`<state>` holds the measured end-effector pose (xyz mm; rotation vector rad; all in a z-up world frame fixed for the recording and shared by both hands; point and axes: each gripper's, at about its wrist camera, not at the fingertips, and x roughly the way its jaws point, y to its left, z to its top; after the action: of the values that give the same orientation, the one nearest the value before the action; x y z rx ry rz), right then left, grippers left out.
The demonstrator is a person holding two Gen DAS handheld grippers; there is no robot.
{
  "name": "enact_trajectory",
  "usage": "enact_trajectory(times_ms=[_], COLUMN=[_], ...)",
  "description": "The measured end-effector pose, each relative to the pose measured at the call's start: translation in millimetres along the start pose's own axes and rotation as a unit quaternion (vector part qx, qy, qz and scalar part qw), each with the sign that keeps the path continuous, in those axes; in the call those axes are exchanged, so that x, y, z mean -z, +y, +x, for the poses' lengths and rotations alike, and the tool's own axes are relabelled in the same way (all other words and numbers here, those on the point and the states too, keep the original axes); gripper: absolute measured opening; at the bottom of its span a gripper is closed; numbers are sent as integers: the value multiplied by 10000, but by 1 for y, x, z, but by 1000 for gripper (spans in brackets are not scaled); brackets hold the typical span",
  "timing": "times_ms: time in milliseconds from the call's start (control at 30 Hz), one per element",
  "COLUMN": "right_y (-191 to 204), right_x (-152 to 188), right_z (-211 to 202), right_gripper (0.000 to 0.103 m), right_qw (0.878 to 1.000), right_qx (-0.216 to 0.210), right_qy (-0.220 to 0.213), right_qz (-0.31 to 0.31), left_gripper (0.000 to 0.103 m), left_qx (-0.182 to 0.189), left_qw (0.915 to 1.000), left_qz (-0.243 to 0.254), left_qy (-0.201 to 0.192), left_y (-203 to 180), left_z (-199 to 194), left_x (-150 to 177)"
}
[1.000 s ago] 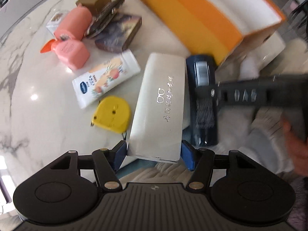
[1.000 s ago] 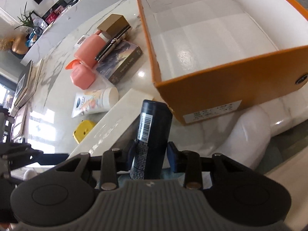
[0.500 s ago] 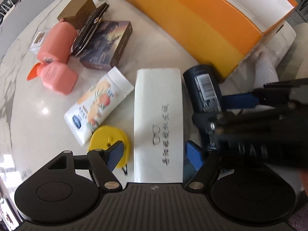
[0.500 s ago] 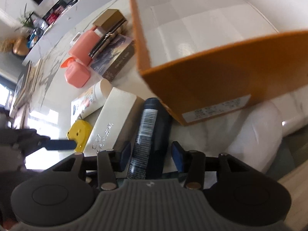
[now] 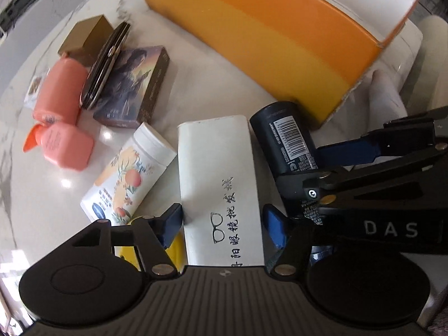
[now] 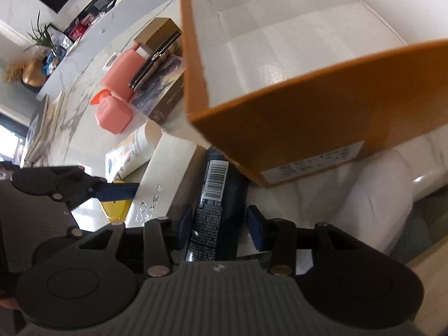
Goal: Organize rigid objects
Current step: 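Lift the white case and black can and carry both over the orange box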
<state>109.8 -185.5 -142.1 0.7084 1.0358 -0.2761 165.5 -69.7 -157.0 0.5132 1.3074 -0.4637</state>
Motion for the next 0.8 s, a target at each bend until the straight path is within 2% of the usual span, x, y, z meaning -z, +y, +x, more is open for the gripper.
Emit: enact_trajectory(times_ms=[100, 167, 267, 467, 600, 800], right_y=[4, 7, 6, -2, 8, 15], right_x=[1, 0, -2, 4, 9, 14], right_z=[1, 2, 5, -1, -20, -56], right_gripper=[44, 45, 43, 39, 38, 37], right_qw=[9999, 9998, 9997, 9994, 9978, 9950], right_qx=[17, 20, -99, -294, -341, -442], right_qy=[1, -26, -58, -85, -375, -703], right_qz=[-130, -187, -214, -153, -426, -558], left_gripper=[78, 69, 68, 68, 68, 68], left_qx=[109, 220, 75, 50, 1, -74], left_qw=[9996, 9992, 9992, 9969, 9943, 9902], left_qz=[-144, -280, -383, -736, -939, -998], left_qy=[211, 175, 79, -282, -497, -979], left_y=[5, 8, 7, 4, 3, -4], left_z=[1, -1, -6, -34, -58, -87], left_x=[1, 2, 5, 26, 40, 32])
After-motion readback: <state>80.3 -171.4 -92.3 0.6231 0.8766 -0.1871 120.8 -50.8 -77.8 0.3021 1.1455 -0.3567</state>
